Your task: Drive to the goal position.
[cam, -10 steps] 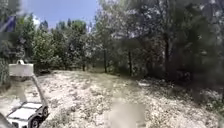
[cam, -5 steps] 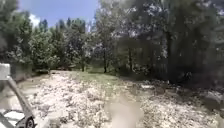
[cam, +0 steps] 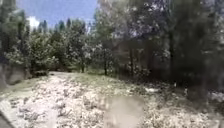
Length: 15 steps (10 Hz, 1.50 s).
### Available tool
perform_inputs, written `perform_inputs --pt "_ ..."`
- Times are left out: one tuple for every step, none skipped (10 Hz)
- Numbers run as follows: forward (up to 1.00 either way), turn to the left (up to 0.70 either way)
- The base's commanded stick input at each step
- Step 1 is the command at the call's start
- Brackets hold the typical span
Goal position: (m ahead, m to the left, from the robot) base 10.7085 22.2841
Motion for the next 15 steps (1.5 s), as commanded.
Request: perform_inputs --pt "0.5 0.09" --pt "0.5 0.32" --pt "0.5 0.48" --pt "0.5 0.5" --pt "0.5 0.49" --pt "0.5 0.0" --pt "0.5 0.0" --pt "0.5 0.0" --pt "0.5 0.0" --pt "0.5 0.0" --pt "0.5 0.0" --pt "0.5 0.0" --pt "0.5 0.0" --pt "0.5 0.0" --pt "0.5 0.0"
